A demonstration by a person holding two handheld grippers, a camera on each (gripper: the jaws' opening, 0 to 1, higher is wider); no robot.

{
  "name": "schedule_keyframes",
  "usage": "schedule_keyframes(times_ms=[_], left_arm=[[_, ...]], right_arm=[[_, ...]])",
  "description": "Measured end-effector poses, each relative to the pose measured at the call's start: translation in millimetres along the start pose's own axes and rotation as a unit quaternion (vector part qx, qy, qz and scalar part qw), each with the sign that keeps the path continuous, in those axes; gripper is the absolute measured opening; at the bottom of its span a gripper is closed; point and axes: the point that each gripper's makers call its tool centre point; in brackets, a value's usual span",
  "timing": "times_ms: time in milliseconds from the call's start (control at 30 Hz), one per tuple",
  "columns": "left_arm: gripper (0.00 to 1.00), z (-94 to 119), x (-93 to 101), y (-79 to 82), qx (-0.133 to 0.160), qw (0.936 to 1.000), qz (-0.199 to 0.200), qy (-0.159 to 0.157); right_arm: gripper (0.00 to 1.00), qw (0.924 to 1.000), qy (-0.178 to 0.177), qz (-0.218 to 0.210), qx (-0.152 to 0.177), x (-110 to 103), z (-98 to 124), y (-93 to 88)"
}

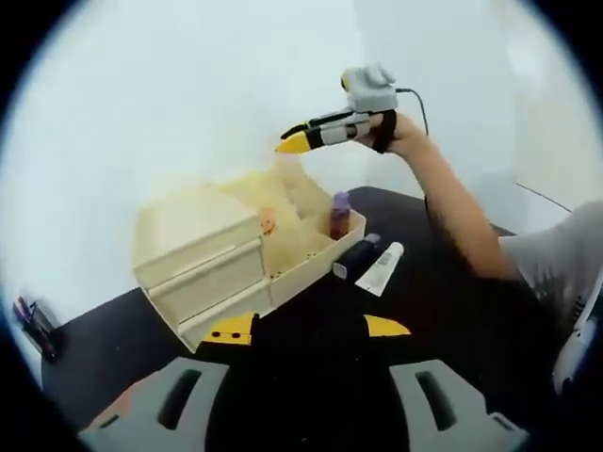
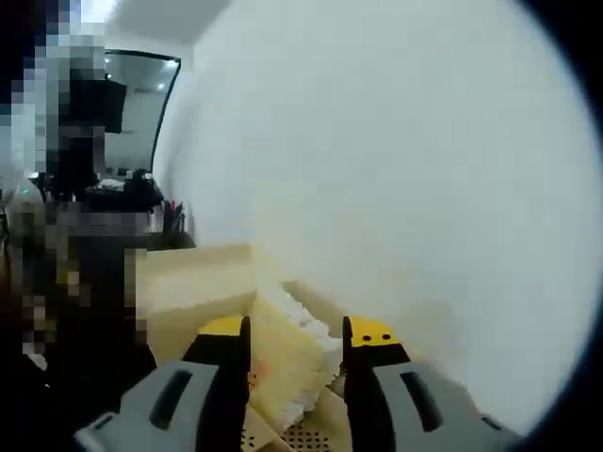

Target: Open the drawer, pick up the cosmetic bottles from the table one by one, place them into the drawer, release the gripper, close the drawer, and move the gripper away

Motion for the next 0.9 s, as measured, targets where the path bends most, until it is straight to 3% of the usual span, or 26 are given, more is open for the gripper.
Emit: schedule_keyframes(times_ms=[200,300,500,800,833,867,900], left_arm=[[0.38,10,-3.9,0.2,-0.003,0.9999,-0.007,0.014],[0.38,19,-0.9,9.8,0.020,0.9997,-0.007,0.011],[0.38,35,0.4,18.0,0.033,0.9990,-0.014,0.027],[0.38,54,9.9,32.9,0.050,0.9958,-0.035,0.069],[0.38,56,8.4,36.6,0.055,0.9943,-0.047,0.078],[0.38,60,5.8,43.6,0.066,0.9892,-0.085,0.100],[0.38,62,7.3,47.9,0.081,0.9863,-0.084,0.117]], right_arm=[[0.35,0.9976,0.011,0.027,-0.063,-14,7,-18.6],[0.35,0.9960,0.006,0.051,-0.073,-20,27,-17.0],[0.35,0.9957,-0.005,0.062,-0.069,-22,75,-6.2],[0.35,0.9941,-0.001,0.086,-0.067,-40,127,-1.7],[0.35,0.9940,-0.001,0.087,-0.066,-40,130,-1.7],[0.35,0.9941,-0.001,0.087,-0.065,-41,134,-1.4],[0.35,0.9943,-0.002,0.086,-0.063,-42,137,-1.2]])
Point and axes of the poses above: the point that each gripper's makers call its tool centre point, and the gripper's own axes: z roughly backward along the fingers, x roughly to its right, y roughly out of its top
